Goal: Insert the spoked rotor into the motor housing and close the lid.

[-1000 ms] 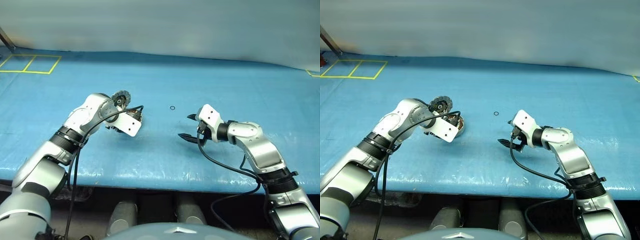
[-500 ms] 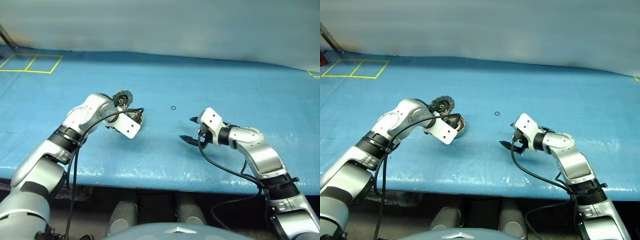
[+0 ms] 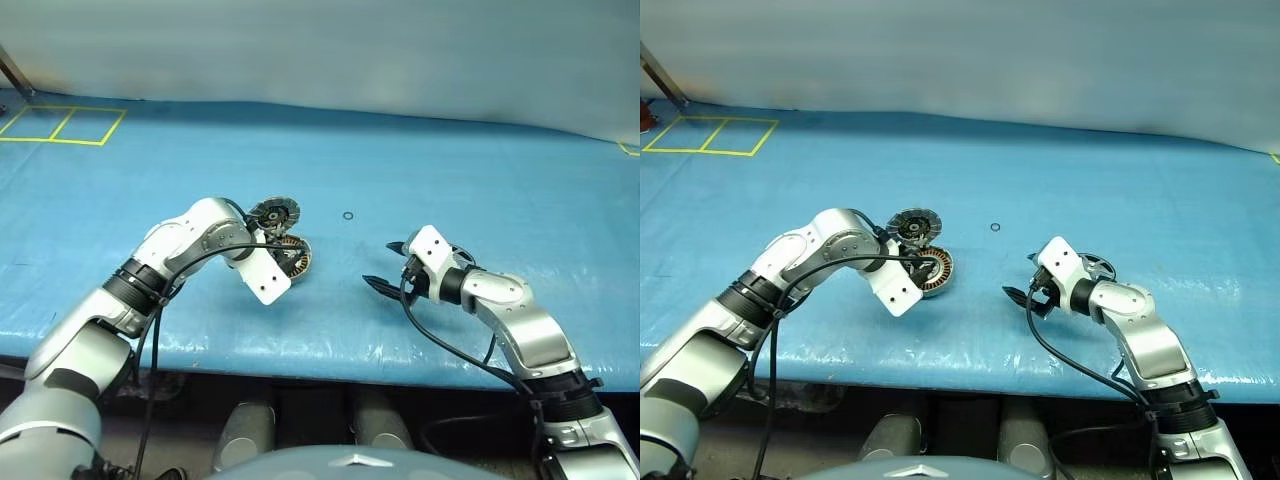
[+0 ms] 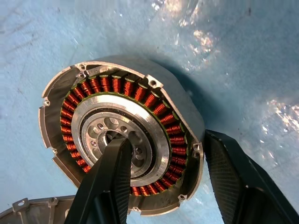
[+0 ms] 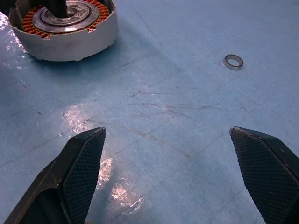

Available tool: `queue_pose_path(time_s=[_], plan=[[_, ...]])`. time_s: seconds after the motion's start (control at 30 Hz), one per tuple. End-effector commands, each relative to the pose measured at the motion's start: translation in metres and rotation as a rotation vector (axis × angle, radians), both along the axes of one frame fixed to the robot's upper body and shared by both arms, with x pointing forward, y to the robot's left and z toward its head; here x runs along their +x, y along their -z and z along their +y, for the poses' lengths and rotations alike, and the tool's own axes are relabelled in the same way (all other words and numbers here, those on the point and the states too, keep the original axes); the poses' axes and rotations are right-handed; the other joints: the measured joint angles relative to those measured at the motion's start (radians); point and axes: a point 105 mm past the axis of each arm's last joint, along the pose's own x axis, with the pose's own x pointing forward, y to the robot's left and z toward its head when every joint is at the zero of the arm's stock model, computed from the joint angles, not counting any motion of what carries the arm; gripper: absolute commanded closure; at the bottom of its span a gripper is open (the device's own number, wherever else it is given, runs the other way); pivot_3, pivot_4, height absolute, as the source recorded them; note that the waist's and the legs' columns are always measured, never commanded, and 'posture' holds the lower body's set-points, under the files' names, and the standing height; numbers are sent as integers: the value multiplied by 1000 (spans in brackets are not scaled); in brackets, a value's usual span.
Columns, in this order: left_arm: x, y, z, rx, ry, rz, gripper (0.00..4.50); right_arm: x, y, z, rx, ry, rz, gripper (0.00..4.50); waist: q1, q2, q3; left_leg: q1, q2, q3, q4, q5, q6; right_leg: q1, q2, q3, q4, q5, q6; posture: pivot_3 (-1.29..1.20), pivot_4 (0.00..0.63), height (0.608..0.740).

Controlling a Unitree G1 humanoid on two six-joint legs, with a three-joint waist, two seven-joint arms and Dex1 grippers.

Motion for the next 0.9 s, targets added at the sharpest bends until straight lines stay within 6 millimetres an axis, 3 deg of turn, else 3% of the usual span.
queue_pose_path(time_s=[0.03,0.23,0.43,0.67,0.9], plan=[[4,-17,-20,-50,99,-87,2433,1,-16,0,20,8,-72,0,1,0,0,0,0,0,0,0,0,0,0,0,0,0,0,0,150,740],[10,-17,-34,-71,189,-136,2433,-1,-15,-2,25,27,-76,0,1,-1,0,0,0,0,0,0,0,0,0,0,0,0,0,0,150,740],[9,-11,-29,-28,206,-113,2433,-2,-14,-3,29,43,-80,0,0,-1,1,0,0,0,0,0,0,0,0,0,0,1,1,0,150,740],[5,-11,-33,-102,211,-116,124,-1,-13,0,34,40,-80,0,0,-1,1,0,0,0,0,0,0,0,0,0,0,0,1,0,150,740],[-5,-24,-32,-192,214,-101,124,2,-12,2,39,36,-75,0,-1,-1,1,0,0,0,0,0,0,0,0,0,0,0,1,0,150,740]])
